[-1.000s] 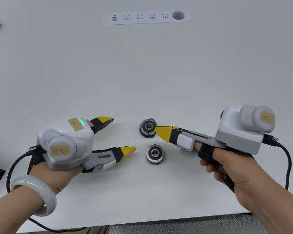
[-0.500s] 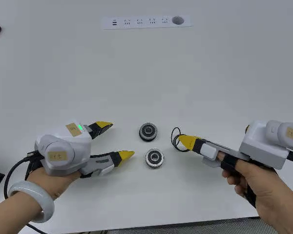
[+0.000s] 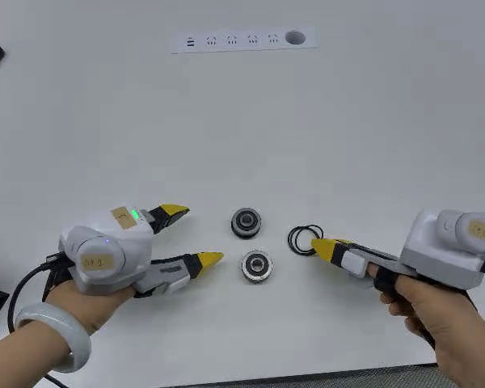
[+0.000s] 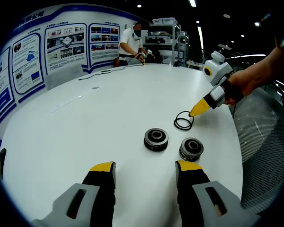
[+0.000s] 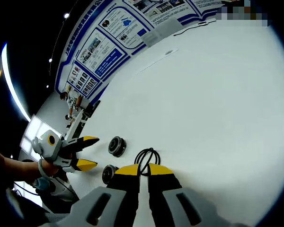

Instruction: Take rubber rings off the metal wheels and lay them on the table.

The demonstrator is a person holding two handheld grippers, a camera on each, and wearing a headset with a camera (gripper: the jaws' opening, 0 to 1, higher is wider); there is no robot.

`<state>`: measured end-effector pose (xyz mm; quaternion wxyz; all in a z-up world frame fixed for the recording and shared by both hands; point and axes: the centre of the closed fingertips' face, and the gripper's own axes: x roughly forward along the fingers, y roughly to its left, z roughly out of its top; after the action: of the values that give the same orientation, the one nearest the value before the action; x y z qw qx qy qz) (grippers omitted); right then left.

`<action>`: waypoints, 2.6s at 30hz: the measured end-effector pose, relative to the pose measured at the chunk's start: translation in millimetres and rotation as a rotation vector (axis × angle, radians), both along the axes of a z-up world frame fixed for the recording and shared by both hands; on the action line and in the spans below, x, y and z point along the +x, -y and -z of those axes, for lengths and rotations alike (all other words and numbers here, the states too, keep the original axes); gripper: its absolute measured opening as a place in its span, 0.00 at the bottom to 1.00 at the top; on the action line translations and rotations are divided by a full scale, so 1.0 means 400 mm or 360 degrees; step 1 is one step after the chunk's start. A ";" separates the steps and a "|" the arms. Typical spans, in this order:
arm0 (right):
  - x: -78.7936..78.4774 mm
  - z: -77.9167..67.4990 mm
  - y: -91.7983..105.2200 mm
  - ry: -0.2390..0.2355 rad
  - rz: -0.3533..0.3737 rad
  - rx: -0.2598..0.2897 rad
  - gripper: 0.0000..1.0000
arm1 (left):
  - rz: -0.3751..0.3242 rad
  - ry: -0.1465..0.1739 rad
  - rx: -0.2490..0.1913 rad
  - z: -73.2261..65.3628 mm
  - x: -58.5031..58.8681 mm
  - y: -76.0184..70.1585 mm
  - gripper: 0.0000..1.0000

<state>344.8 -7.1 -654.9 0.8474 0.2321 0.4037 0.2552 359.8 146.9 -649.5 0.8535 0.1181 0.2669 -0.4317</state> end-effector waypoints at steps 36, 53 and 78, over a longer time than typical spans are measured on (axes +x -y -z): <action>0.068 -0.044 -0.110 0.0202 -0.0257 -0.0124 0.21 | 0.0083 0.0027 -0.0063 -0.037 0.033 0.105 0.32; 0.084 -0.033 -0.149 0.0137 -0.0224 -0.0001 0.19 | 0.0167 0.0018 0.0036 -0.008 0.043 0.152 0.21; 0.112 0.016 -0.214 -0.0033 -0.0172 0.0213 0.20 | 0.0231 0.0047 0.0099 0.007 0.046 0.156 0.14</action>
<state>389.7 78.6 -661.1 0.8108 0.2686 0.4064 0.3246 378.1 84.4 -652.2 0.8198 0.1699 0.2581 -0.4822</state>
